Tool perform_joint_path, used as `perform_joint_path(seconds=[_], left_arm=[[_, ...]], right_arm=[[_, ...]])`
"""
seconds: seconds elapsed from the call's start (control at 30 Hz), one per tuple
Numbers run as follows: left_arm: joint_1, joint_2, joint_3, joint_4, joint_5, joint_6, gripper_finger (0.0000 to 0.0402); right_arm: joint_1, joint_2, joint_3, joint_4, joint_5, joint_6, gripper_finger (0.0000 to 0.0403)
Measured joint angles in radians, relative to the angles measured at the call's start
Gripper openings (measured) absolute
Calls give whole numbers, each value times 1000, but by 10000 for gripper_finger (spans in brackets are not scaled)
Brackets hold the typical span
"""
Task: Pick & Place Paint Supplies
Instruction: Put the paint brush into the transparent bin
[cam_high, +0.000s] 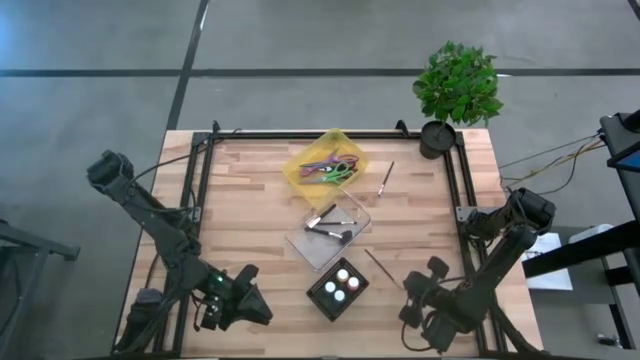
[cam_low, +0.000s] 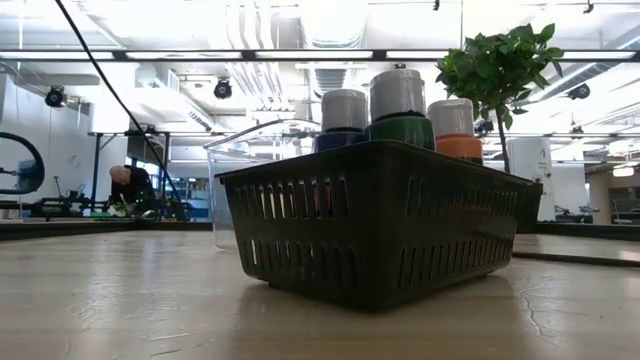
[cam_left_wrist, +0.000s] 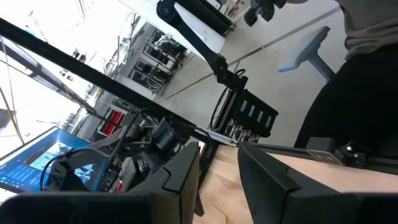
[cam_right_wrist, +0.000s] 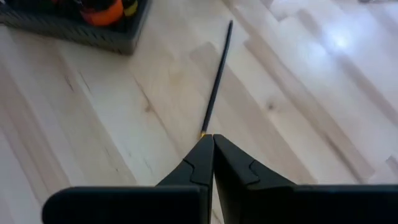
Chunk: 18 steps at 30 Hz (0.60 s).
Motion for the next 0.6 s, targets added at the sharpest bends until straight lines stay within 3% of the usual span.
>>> perform_joint_path(seconds=[0.23, 0.6], left_arm=[[0, 0, 0, -8, 0, -7, 118], [0, 0, 0, -10, 0, -8, 118]], right_arm=[[0, -1, 2, -21, 16, 5, 8], [1, 2, -78, 109, -29, 37, 8]])
